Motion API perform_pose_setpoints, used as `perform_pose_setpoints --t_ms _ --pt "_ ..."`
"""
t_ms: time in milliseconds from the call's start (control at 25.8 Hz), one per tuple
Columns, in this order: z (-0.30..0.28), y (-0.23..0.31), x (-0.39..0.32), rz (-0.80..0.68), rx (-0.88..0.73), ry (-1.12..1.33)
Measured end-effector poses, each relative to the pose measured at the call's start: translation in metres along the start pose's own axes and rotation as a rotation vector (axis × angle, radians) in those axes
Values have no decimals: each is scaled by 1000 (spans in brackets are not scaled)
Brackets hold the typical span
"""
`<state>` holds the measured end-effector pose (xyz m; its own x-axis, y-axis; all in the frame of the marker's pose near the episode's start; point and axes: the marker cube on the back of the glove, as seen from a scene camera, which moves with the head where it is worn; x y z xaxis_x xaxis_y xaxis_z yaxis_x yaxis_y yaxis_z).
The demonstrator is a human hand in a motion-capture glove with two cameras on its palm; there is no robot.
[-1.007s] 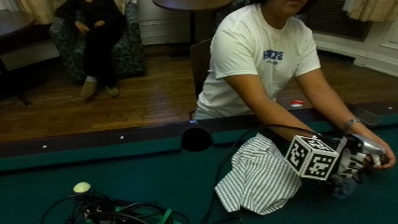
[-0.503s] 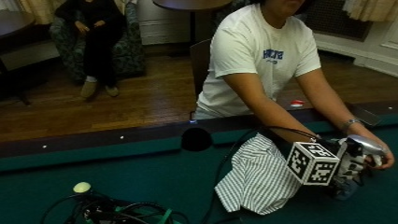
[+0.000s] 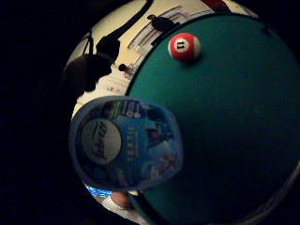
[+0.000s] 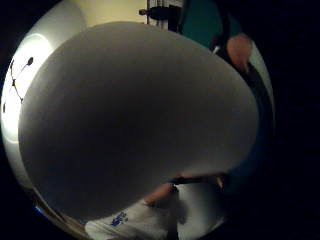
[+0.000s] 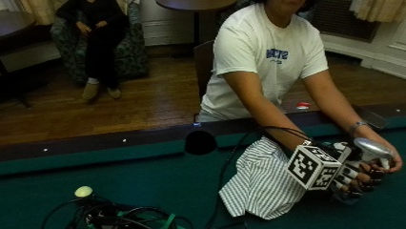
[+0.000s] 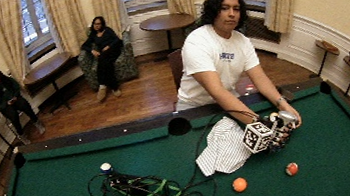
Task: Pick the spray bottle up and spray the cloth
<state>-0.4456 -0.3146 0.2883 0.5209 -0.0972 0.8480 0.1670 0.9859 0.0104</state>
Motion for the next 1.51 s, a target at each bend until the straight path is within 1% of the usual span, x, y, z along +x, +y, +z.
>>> perform_pose_setpoints --t_ms 310,542,697,1084,1278,1510 --pt "-54 30 -8 -95 -65 321" --pt "-101 60 -22 -176 -83 450" --pt "-122 83 -34 -238 -129 525" --pt "-145 159 -69 -413 -299 783" --pt "-150 195 -86 -488 -367 831" --pt "-167 216 -99 -515 -390 854"
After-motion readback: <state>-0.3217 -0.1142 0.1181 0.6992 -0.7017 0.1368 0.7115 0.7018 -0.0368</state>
